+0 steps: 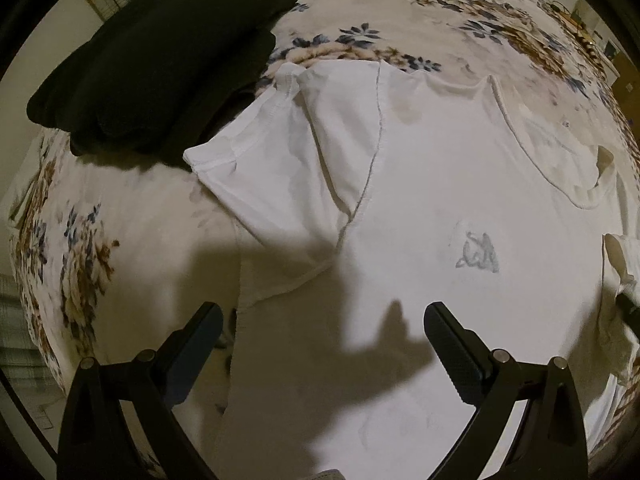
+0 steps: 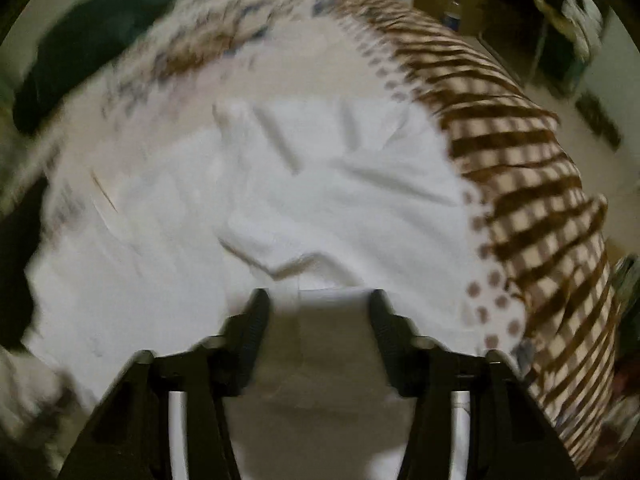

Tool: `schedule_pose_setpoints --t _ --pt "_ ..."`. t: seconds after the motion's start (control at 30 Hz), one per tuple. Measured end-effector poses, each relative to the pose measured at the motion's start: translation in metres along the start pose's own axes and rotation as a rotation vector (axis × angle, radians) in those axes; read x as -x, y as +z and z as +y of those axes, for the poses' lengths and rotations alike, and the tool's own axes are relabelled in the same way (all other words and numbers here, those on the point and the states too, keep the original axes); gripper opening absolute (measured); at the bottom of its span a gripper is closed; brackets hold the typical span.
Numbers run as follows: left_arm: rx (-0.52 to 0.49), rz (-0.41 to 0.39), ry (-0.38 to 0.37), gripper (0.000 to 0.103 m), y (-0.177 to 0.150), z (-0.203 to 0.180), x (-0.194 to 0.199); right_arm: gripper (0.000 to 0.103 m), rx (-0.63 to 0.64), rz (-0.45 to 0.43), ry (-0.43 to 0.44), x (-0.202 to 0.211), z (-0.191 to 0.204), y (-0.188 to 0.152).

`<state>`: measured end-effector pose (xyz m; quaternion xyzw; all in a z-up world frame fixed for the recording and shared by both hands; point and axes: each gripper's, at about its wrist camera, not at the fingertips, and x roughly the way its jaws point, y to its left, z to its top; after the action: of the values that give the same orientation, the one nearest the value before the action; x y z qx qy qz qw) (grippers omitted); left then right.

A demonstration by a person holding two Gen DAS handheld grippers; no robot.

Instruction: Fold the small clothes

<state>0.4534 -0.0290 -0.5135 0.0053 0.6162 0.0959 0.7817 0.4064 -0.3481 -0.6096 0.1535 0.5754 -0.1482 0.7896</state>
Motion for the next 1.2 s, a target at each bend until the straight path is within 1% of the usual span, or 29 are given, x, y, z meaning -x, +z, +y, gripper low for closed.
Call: schedule_pose_setpoints --t 0.03,0.07,0.1,0.13,0.2,0.23,0.27,0.3,0.33,0.37,0.4,0.43,0.47,0.5,0.53,0.57,0.63,0.67,0.7,0.73,0.77,0.83,0.9,1.0,1.07,1.13,1.2 --pt "-0.005 -0.004 0.004 0.103 -0.002 -0.001 0.001 0.007 0.039 0.009 -0.037 -0.002 0.006 -0.014" --pt "-0.009 -0.006 0.005 0.103 -0.003 -0.001 0.002 0.001 0.055 -0.004 -0.048 0.0 0.012 -0.016" --pt "-0.016 -0.006 0.007 0.103 -0.005 -0.001 0.001 0.0 0.079 -0.031 -0.067 0.007 0.017 -0.03" --pt "-0.02 -0.004 0.009 0.103 -0.006 -0.001 0.001 0.0 0.089 -0.04 -0.068 0.012 0.02 -0.042" --pt "-0.024 0.001 0.015 0.103 -0.008 0.0 -0.002 0.0 0.093 -0.029 -0.049 0.019 0.023 -0.062" --pt "-0.022 0.006 0.016 0.103 -0.009 0.002 -0.003 0.0 0.095 -0.023 -0.043 0.02 0.034 -0.059" --pt "-0.018 0.01 0.018 0.103 -0.009 0.003 -0.005 0.0 0.099 -0.013 -0.033 0.021 0.038 -0.066" --pt "-0.014 0.014 0.021 0.103 -0.009 0.005 -0.005 0.001 0.099 0.005 0.0 0.025 0.036 -0.079" --pt "-0.007 0.014 0.021 0.103 -0.009 0.008 -0.005 0.001 0.09 0.015 0.032 0.03 0.034 -0.078" --pt "-0.004 0.012 0.024 0.103 -0.009 0.01 -0.005 0.001 0.07 0.018 0.059 0.039 0.029 -0.084" --pt "0.003 0.007 0.029 0.103 -0.008 0.014 -0.004 0.002 0.048 0.002 0.057 0.049 0.024 -0.087" --pt "0.008 0.003 0.03 0.103 -0.009 0.015 -0.003 0.007 0.032 -0.014 0.048 0.057 0.021 -0.083" --pt "0.018 -0.003 0.033 0.103 -0.009 0.019 -0.003 0.023 0.008 -0.038 0.051 0.069 0.01 -0.084" --pt "0.026 -0.004 0.038 0.103 -0.009 0.022 -0.003 0.036 -0.014 -0.056 0.047 0.076 0.005 -0.08" --pt "0.037 -0.005 0.045 0.103 -0.009 0.026 -0.004 0.056 -0.039 -0.071 0.025 0.081 -0.004 -0.077" --pt "0.053 -0.007 0.056 0.103 -0.008 0.03 -0.005 0.06 -0.051 -0.073 0.0 0.082 -0.013 -0.076" --pt "0.096 -0.009 0.087 0.103 -0.006 0.043 -0.01 0.06 -0.041 -0.039 -0.051 0.067 -0.006 -0.062" --pt "0.116 -0.009 0.098 0.103 -0.006 0.049 -0.011 0.056 -0.032 -0.018 -0.064 0.059 -0.009 -0.067" --pt "0.142 -0.008 0.114 0.103 -0.005 0.057 -0.014 0.047 -0.024 -0.006 -0.079 0.053 -0.009 -0.07" --pt "0.155 -0.009 0.124 0.103 -0.004 0.062 -0.016 0.027 -0.007 0.002 -0.115 0.046 -0.009 -0.077" --pt "0.17 -0.01 0.135 0.103 -0.003 0.068 -0.018 0.015 0.012 0.001 -0.12 0.038 -0.006 -0.074" --pt "0.189 -0.016 0.154 0.103 -0.002 0.079 -0.021 0.005 0.064 -0.037 -0.157 0.04 0.003 -0.089" --pt "0.207 -0.017 0.167 0.103 -0.001 0.089 -0.024 0.003 0.093 -0.062 -0.172 0.042 0.017 -0.097" --pt "0.232 -0.011 0.171 0.103 -0.004 0.101 -0.026 0.003 0.121 -0.078 -0.167 0.05 0.029 -0.112" --pt "0.245 -0.005 0.171 0.103 -0.004 0.106 -0.027 0.002 0.138 -0.077 -0.166 0.05 0.049 -0.111" --pt "0.256 -0.002 0.166 0.103 -0.004 0.109 -0.027 0.002 0.151 -0.073 -0.16 0.049 0.059 -0.116" --pt "0.263 -0.004 0.158 0.103 -0.004 0.111 -0.026 0.002 0.156 -0.065 -0.141 0.055 0.057 -0.127"
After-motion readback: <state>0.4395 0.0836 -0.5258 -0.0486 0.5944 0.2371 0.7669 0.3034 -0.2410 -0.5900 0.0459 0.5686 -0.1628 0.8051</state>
